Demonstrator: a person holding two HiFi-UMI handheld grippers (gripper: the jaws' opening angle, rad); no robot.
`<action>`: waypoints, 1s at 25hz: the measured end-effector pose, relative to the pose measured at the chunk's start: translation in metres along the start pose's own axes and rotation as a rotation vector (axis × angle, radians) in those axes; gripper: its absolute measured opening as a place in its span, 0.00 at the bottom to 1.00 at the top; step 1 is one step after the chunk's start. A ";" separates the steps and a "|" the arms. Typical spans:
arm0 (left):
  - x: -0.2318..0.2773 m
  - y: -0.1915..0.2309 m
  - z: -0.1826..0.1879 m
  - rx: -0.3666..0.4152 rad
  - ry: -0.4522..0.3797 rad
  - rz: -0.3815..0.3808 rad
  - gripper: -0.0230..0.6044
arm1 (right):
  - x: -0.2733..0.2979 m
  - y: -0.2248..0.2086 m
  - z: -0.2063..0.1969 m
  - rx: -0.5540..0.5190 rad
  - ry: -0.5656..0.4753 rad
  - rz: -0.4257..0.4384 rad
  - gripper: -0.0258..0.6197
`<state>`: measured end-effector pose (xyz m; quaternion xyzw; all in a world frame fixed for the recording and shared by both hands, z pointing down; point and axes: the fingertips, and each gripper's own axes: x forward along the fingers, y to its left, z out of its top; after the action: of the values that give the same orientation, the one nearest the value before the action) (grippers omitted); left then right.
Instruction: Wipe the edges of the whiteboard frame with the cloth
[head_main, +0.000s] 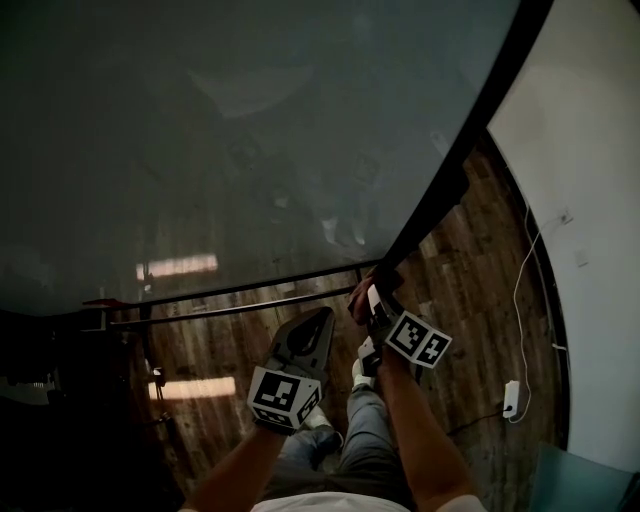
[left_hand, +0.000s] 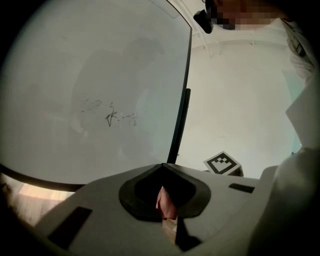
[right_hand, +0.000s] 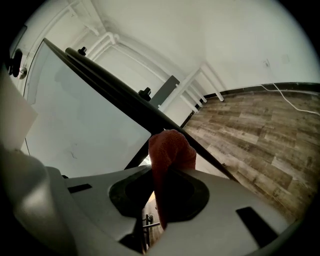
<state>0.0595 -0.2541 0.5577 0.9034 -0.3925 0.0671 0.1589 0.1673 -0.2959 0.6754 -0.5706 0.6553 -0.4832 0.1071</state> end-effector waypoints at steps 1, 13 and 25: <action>0.004 -0.001 -0.001 0.000 0.000 -0.004 0.05 | 0.002 0.000 0.000 0.008 0.001 0.008 0.11; 0.019 0.019 -0.017 -0.006 0.022 0.024 0.05 | 0.028 0.027 -0.007 -0.020 0.038 0.165 0.11; -0.030 0.060 -0.017 -0.027 0.008 0.116 0.05 | 0.051 0.082 -0.061 -0.069 0.128 0.258 0.11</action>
<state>-0.0048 -0.2655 0.5806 0.8767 -0.4443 0.0747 0.1683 0.0556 -0.3178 0.6652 -0.4529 0.7448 -0.4783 0.1066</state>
